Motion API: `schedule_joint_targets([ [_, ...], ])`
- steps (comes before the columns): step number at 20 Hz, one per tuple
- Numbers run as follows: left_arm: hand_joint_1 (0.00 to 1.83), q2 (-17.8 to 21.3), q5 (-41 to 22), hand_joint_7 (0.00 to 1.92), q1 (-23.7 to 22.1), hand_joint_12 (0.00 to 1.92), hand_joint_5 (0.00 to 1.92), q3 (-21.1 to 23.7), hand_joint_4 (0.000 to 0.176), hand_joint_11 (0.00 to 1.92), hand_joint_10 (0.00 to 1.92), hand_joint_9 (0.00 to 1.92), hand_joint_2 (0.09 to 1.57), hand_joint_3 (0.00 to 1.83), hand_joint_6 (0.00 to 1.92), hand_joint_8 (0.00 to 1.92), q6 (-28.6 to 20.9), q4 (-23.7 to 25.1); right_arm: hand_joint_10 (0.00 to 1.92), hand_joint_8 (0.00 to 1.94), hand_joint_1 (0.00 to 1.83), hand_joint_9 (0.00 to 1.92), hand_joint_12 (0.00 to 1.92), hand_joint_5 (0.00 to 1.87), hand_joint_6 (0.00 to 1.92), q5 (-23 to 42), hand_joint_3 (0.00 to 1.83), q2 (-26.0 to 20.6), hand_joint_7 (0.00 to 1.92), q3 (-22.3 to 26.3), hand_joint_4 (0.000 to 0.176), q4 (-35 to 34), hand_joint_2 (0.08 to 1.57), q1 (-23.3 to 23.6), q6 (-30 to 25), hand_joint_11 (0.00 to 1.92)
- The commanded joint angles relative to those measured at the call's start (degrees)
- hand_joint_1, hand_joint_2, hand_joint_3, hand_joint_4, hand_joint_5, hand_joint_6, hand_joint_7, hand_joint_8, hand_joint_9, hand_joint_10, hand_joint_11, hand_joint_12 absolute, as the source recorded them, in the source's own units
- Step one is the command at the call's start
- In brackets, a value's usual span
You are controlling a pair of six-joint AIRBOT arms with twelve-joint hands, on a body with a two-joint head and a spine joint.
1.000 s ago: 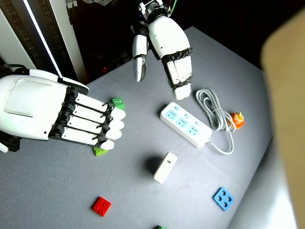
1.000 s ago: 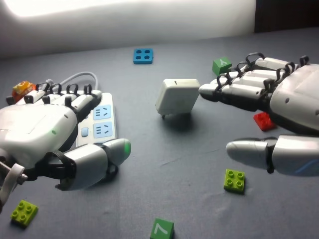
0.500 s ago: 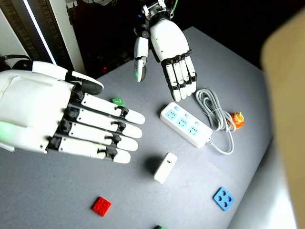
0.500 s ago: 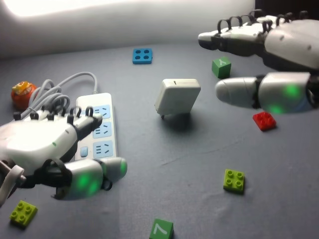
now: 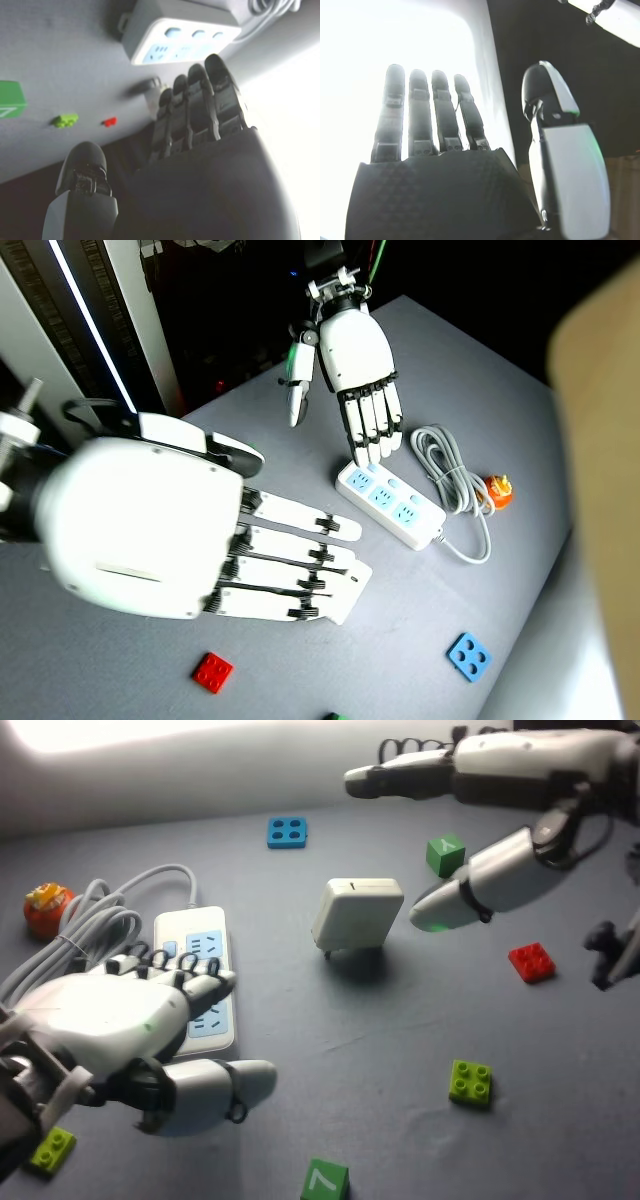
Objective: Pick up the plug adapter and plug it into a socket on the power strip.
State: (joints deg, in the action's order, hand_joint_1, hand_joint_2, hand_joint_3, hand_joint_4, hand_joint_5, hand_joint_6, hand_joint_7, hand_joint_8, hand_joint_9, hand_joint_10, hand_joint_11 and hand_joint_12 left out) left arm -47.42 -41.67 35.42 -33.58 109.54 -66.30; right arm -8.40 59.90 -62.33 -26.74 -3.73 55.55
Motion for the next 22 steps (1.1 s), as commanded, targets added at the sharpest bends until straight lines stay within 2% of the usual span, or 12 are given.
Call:
schedule_joint_targets([
  [1, 0.0, -0.13, -4.2, 0.15, 0.09, 0.48, 0.12, -0.24, 0.0, 0.0, 0.0, 0.15, 1.25, 0.0, 0.0, 0.0, -0.43, 2.7, 0.0, 0.0, 1.17, 0.05, 0.3, 0.1, 0.0, 2.44, 0.0, 0.2, 0.07, -1.14, 0.0, -0.51, 0.97, 0.94, -1.45, 0.0],
  [3, 0.0, -0.73, -5.8, 0.13, 1.27, 0.42, 0.12, -0.19, 0.0, 0.0, 0.0, 0.12, 1.24, 0.0, 0.0, 0.0, -1.83, 3.08, 0.0, 0.0, 1.22, 0.02, 0.19, 0.08, 0.0, -0.25, 0.0, 2.91, 0.03, -5.03, 0.0, -0.53, 0.97, 1.61, -3.31, 0.0],
  [6, 0.0, -0.79, -9.19, 0.15, 4.42, 0.39, 0.11, 0.08, 0.0, 0.0, 0.0, 0.13, 1.24, 0.0, 0.0, 0.0, -5.56, 5.19, 0.0, 0.0, 1.2, 0.0, 0.01, 0.01, 0.0, -2.6, 0.0, 6.58, 0.0, -10.12, 0.0, -0.57, 0.98, 1.96, -5.5, 0.0],
  [8, 0.0, -0.89, -12.06, 0.16, 6.48, 0.38, 0.11, 0.22, 0.0, 0.0, 0.0, 0.14, 1.24, 0.0, 0.0, 0.0, -7.39, 6.17, 0.0, 0.0, 1.18, 0.0, 0.0, 0.0, 0.0, -2.89, 0.0, 8.75, 0.0, -12.66, 0.0, -0.61, 0.97, 1.72, -5.54, 0.0],
  [13, 0.0, -2.1, -13.84, 0.14, 8.85, 0.42, 0.12, -0.02, 0.0, 0.0, 0.0, 0.13, 1.23, 0.0, 0.0, 0.0, -8.74, 6.17, 0.0, 0.0, 1.18, 0.0, 0.0, 0.0, 0.0, -4.72, 0.0, 14.59, 0.0, -19.83, 0.0, -0.66, 0.9, -0.55, -7.55, 0.0],
  [19, 0.0, -4.22, -15.55, 0.11, 8.76, 0.36, 0.06, -0.15, 0.0, 0.0, 0.0, 0.11, 1.24, 0.0, 0.0, 0.0, -9.38, 6.18, 0.0, 0.0, 1.23, 0.0, 0.0, 0.0, 0.0, -4.91, 0.0, 20.59, 0.0, -26.0, 0.0, -0.62, 0.9, -2.64, -5.76, 0.0],
  [22, 0.0, -4.91, -15.55, 0.14, 8.45, 0.44, 0.09, -0.26, 0.0, 0.0, 0.0, 0.13, 1.24, 0.0, 0.0, 0.0, -8.95, 6.18, 0.0, 0.0, 1.25, 0.0, 0.0, 0.01, 0.0, -2.67, 0.0, 22.39, 0.0, -27.47, 0.0, -0.6, 0.9, -3.39, -4.18, 0.0],
])
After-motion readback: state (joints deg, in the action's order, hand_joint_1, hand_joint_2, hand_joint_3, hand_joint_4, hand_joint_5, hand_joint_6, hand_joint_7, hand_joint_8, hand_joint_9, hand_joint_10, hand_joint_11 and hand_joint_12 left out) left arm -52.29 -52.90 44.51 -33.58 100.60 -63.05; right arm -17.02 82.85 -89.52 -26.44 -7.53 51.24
